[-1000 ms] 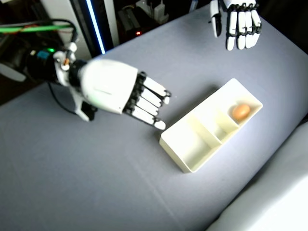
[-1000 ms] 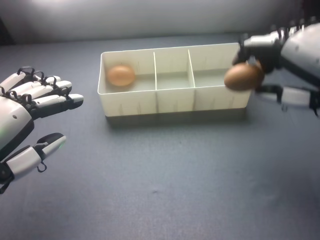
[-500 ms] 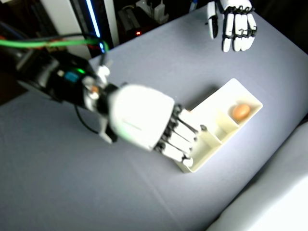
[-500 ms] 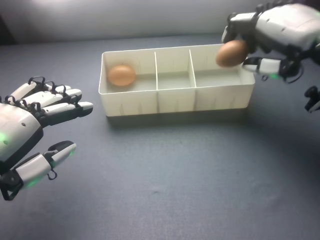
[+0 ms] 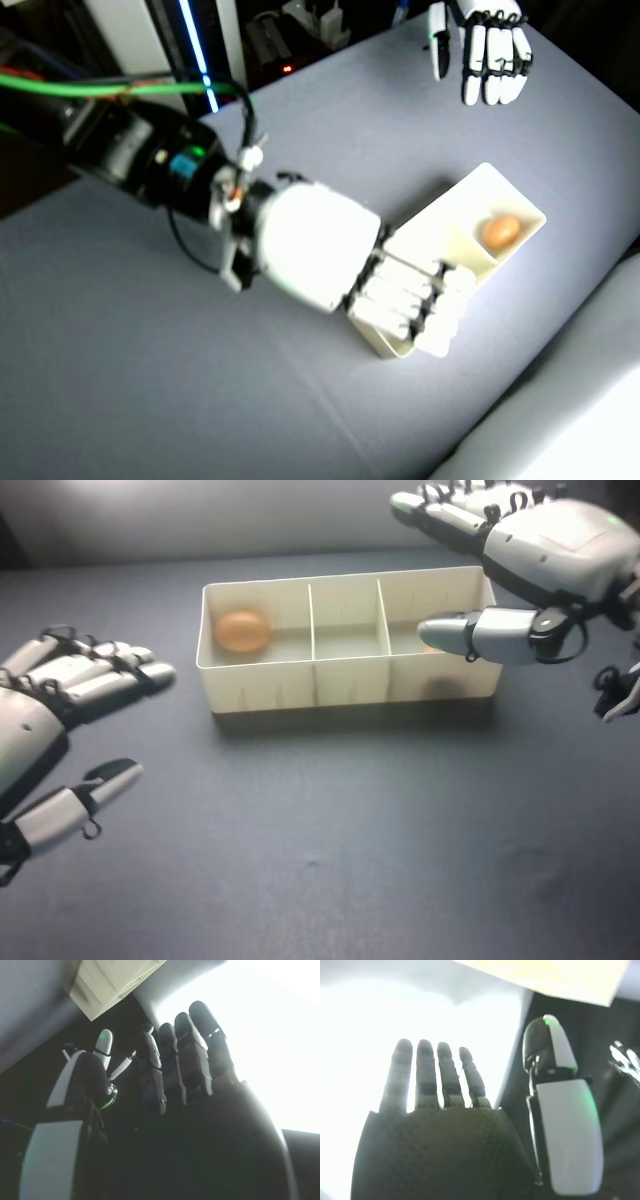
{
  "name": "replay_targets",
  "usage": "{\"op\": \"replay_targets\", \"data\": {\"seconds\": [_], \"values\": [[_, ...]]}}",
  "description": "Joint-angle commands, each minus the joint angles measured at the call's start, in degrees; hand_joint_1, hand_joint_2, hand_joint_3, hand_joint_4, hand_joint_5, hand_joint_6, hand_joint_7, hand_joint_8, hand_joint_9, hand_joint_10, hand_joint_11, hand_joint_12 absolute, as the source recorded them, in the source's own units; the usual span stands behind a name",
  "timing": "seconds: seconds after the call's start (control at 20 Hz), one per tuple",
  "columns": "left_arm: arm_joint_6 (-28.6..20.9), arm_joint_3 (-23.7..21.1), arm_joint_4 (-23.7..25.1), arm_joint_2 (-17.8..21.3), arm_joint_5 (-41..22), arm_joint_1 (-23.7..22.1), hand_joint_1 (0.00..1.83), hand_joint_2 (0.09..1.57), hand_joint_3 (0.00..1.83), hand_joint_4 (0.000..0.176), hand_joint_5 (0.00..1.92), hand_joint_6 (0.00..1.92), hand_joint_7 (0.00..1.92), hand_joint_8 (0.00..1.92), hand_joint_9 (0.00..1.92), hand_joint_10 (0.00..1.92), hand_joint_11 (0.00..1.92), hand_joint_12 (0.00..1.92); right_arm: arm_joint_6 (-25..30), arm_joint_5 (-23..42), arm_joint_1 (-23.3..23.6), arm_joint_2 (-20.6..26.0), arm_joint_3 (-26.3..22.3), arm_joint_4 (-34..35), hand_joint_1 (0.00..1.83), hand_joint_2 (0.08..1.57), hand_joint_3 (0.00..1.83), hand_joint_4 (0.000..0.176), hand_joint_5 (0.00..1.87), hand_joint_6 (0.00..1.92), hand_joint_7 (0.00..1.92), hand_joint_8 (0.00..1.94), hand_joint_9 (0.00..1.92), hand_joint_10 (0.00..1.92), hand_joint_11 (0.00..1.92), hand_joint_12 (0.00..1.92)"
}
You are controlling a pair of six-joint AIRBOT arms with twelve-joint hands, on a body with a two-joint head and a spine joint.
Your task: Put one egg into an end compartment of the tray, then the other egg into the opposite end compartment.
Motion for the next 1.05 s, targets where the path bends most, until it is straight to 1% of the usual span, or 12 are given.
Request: {"op": "replay_targets", "data": {"seconds": [0.0, 0.05, 0.1, 0.3, 0.35, 0.45, 0.6, 0.7, 0.75, 0.8, 0.9, 1.0], "values": [[0.0, -0.1, -1.2, 0.7, -10.0, 0.2, 0.75, 1.38, 0.0, 0.007, 0.22, 0.0, 0.26, 0.0, 0.21, 0.0, 0.0, 0.74, 0.6, 13.3, -0.9, 2.6, -1.7, -0.6, 0.25, 1.32, 0.02, 0.118, 0.0, 0.0, 0.0, 0.0, 0.0, 0.0, 0.0, 1.7], [0.0, -0.4, -1.9, 0.9, -11.4, 0.7, 0.74, 1.38, 0.0, 0.038, 0.15, 0.0, 0.19, 0.0, 0.18, 0.0, 0.0, 0.6, 1.5, 16.6, -2.5, 4.2, -3.7, -1.7, 0.27, 1.37, 0.01, 0.055, 0.0, 0.0, 0.0, 0.0, 0.0, 0.0, 0.0, 1.6], [0.0, -0.7, -2.8, 1.1, -13.4, 1.4, 0.75, 1.38, 0.0, 0.053, 0.07, 0.0, 0.12, 0.0, 0.16, 0.0, 0.0, 0.57, 3.5, 21.9, -5.5, 6.2, -6.2, -2.9, 0.29, 1.38, 0.01, 0.048, 0.0, 0.0, 0.0, 0.0, 0.0, 0.0, 0.0, 1.62], [-0.7, -1.4, -4.3, 1.7, -18.7, 2.1, 0.64, 1.39, 0.0, 0.073, 0.0, 0.0, 0.01, 0.0, 0.07, 0.01, 0.0, 0.48, 5.1, 39.6, -17.3, 13.4, -14.2, -3.4, 0.2, 1.33, 0.0, 0.118, 0.0, 0.0, 0.0, 0.0, 0.0, 0.0, 0.0, 1.39], [-1.0, -1.3, -3.9, 1.8, -18.7, 1.6, 0.61, 1.41, 0.01, 0.057, 0.0, 0.0, 0.0, 0.0, 0.06, 0.0, 0.0, 0.4, 5.3, 44.0, -20.1, 14.9, -15.8, -3.0, 0.16, 1.34, 0.0, 0.089, 0.0, 0.0, 0.0, 0.0, 0.0, 0.0, 0.0, 1.23], [-1.2, -1.2, -2.7, 2.2, -18.8, 0.5, 0.66, 1.42, 0.0, 0.074, 0.0, 0.0, 0.0, 0.0, 0.0, 0.0, 0.0, 0.04, 6.8, 51.3, -25.3, 16.7, -17.5, -1.6, 0.06, 1.42, 0.0, 0.05, 0.0, 0.0, 0.0, 0.0, 0.0, 0.0, 0.0, 0.19], [-0.7, -1.3, 0.6, 3.1, -18.8, -2.7, 0.63, 1.38, 0.0, 0.124, 0.0, 0.0, 0.0, 0.0, 0.01, 0.0, 0.0, 0.0, 7.8, 60.5, -30.6, 19.2, -19.5, 0.3, 0.17, 1.34, 0.0, 0.028, 0.0, 0.0, 0.0, 0.0, 0.0, 0.0, 0.0, 0.0], [0.4, -1.4, 3.5, 4.0, -18.8, -5.9, 0.6, 1.38, 0.0, 0.1, 0.0, 0.0, 0.0, 0.0, 0.0, 0.0, 0.0, 0.0, 7.8, 62.5, -32.0, 20.5, -20.5, 1.1, 0.17, 1.35, 0.0, 0.014, 0.0, 0.0, 0.0, 0.0, 0.0, 0.0, 0.0, 0.0], [0.6, -1.4, 4.3, 4.4, -18.8, -6.4, 0.63, 1.36, 0.0, 0.133, 0.26, 0.1, 0.0, 0.0, 0.0, 0.0, 0.0, 0.0, 7.8, 62.5, -32.0, 20.7, -20.5, 1.1, 0.21, 1.37, 0.0, 0.022, 0.0, 0.0, 0.0, 0.0, 0.0, 0.0, 0.0, 0.0], [0.7, -1.5, 5.3, 4.8, -18.8, -7.0, 0.7, 1.39, 0.0, 0.167, 0.44, 1.37, 0.03, 0.0, 0.0, 0.0, 0.0, 0.02, 7.8, 62.5, -32.0, 21.0, -20.7, 1.1, 0.13, 1.39, 0.0, 0.007, 0.0, 0.0, 0.0, 0.0, 0.0, 0.0, 0.0, 0.0], [0.9, -1.5, 6.0, 5.0, -18.8, -7.6, 0.74, 1.38, 0.0, 0.164, 0.51, 1.66, 0.16, 0.01, 0.05, 0.01, 0.0, 0.49, 7.8, 62.5, -31.9, 21.3, -20.7, 0.5, 0.08, 1.38, 0.0, 0.0, 0.0, 0.0, 0.0, 0.0, 0.0, 0.0, 0.0, 0.0], [0.9, -1.5, 6.0, 5.1, -18.8, -7.8, 0.68, 1.42, 0.0, 0.173, 0.44, 1.76, 0.14, 0.0, 0.06, 0.01, 0.0, 0.5, 7.8, 62.5, -31.9, 21.6, -20.9, 0.2, 0.15, 1.35, 0.0, 0.0, 0.0, 0.0, 0.0, 0.0, 0.0, 0.0, 0.03, 0.02]]}}
